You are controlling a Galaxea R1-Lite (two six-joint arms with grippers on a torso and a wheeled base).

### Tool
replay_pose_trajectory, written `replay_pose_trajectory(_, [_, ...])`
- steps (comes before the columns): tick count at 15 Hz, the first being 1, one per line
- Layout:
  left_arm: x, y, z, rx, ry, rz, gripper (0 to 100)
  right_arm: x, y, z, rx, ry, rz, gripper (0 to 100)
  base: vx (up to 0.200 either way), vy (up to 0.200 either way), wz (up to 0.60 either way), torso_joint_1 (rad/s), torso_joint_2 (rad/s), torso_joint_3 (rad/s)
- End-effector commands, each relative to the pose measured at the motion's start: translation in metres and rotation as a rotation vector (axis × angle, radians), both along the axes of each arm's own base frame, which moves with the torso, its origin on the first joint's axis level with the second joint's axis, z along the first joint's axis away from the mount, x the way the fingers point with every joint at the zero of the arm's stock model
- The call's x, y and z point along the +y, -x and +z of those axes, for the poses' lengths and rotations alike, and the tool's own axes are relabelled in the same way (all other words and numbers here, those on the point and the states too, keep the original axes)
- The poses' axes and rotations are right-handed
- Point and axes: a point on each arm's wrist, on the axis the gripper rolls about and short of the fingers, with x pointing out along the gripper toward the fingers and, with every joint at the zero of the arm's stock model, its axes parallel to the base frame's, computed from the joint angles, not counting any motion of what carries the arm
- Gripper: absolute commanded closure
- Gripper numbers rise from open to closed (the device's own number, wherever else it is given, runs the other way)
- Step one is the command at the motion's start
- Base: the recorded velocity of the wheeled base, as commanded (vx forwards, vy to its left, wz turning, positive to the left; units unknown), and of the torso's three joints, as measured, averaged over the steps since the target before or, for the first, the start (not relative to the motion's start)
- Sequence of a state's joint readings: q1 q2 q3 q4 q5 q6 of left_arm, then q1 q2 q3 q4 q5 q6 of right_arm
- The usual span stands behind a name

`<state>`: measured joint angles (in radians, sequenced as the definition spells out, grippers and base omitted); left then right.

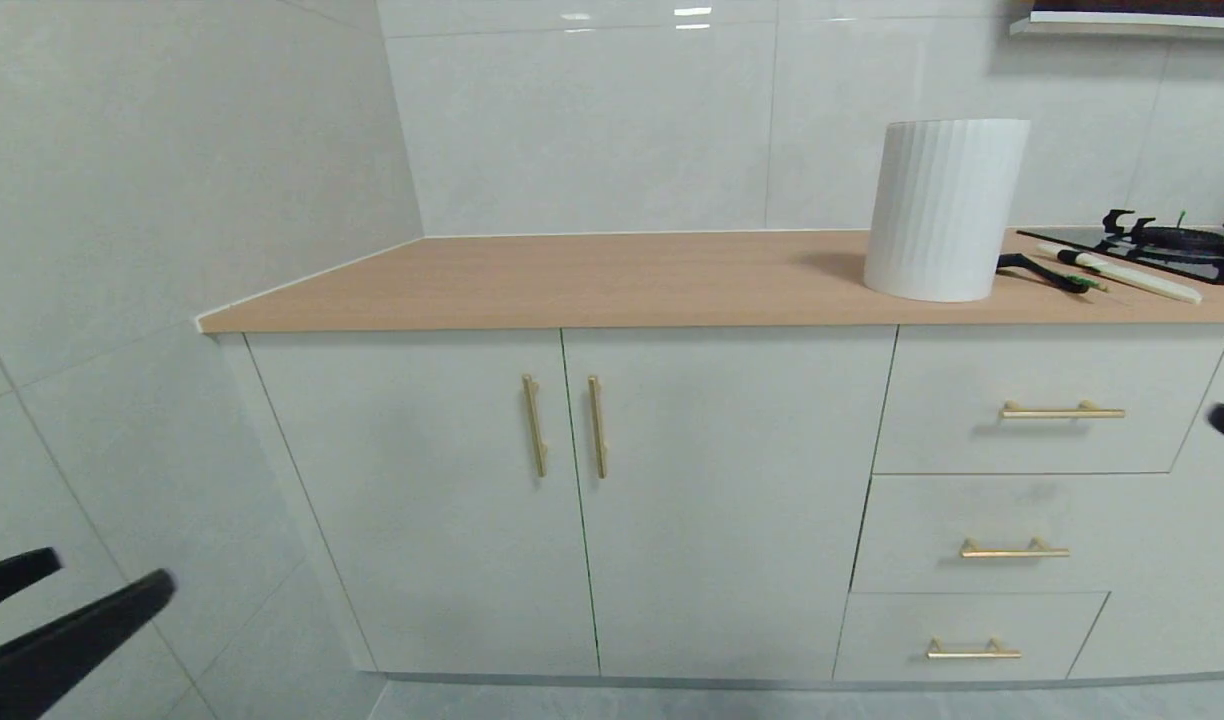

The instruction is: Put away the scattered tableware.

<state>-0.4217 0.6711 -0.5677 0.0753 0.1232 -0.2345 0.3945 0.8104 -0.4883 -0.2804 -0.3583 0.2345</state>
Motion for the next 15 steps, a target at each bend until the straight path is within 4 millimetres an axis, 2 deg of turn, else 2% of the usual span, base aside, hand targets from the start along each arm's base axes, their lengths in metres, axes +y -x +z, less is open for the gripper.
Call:
replay_pose_trajectory(1, [0.029, 0.07, -0.018, -0.255, 0.008, 0.076, 0, -0.034, 0.084, -0.036, -0.078, 0.076, -0.236, 0, 0.0, 0.0, 0.0, 0.0, 0.0, 0.0])
replay_pose_trajectory(2, [0.032, 0.082, -0.024, -0.285, -0.019, 0.1, 0, -0.035, 0.095, -0.043, -0.078, 0.088, -0.276, 0, 0.0, 0.0, 0.0, 0.0, 0.0, 0.0])
replay_pose_trajectory(3, [0.034, 0.099, -0.035, -0.307, -0.044, 0.154, 0, -0.035, 0.117, -0.058, -0.09, 0.097, -0.324, 0, 0.0, 0.0, 0.0, 0.0, 0.0, 0.0])
replay_pose_trajectory(5, [0.035, 0.109, -0.046, -0.307, -0.048, 0.188, 0, -0.034, 0.135, -0.083, -0.069, 0.12, -0.354, 0, 0.0, 0.0, 0.0, 0.0, 0.0, 0.0])
replay_pose_trajectory(6, [0.034, 0.107, -0.049, -0.293, -0.056, 0.227, 0, -0.033, 0.14, -0.094, -0.069, 0.165, -0.377, 0, 0.0, 0.0, 0.0, 0.0, 0.0, 0.0])
replay_pose_trajectory(7, [0.03, 0.102, -0.059, -0.254, -0.089, 0.342, 0, -0.034, 0.13, -0.113, -0.002, 0.191, -0.45, 0, 0.0, 0.0, 0.0, 0.0, 0.0, 0.0])
replay_pose_trajectory(8, [0.029, 0.101, -0.061, -0.249, -0.092, 0.354, 0, -0.034, 0.128, -0.116, 0.01, 0.192, -0.467, 0, 0.0, 0.0, 0.0, 0.0, 0.0, 0.0])
replay_pose_trajectory(10, [0.028, 0.09, -0.072, -0.261, -0.098, 0.431, 0, -0.035, 0.113, -0.143, 0.047, 0.209, -0.481, 0, 0.0, 0.0, 0.0, 0.0, 0.0, 0.0])
replay_pose_trajectory(12, [0.025, 0.087, -0.083, -0.267, -0.127, 0.514, 0, -0.035, 0.108, -0.146, -0.018, 0.193, -0.487, 0, 0.0, 0.0, 0.0, 0.0, 0.0, 0.0])
replay_pose_trajectory(13, [0.022, 0.093, -0.096, -0.305, -0.191, 0.531, 0, -0.035, 0.107, -0.148, -0.027, 0.195, -0.484, 0, 0.0, 0.0, 0.0, 0.0, 0.0, 0.0])
replay_pose_trajectory(15, [0.023, 0.084, -0.113, -0.262, -0.262, 0.548, 0, -0.035, 0.107, -0.148, -0.024, 0.223, -0.487, 0, 0.0, 0.0, 0.0, 0.0, 0.0, 0.0])
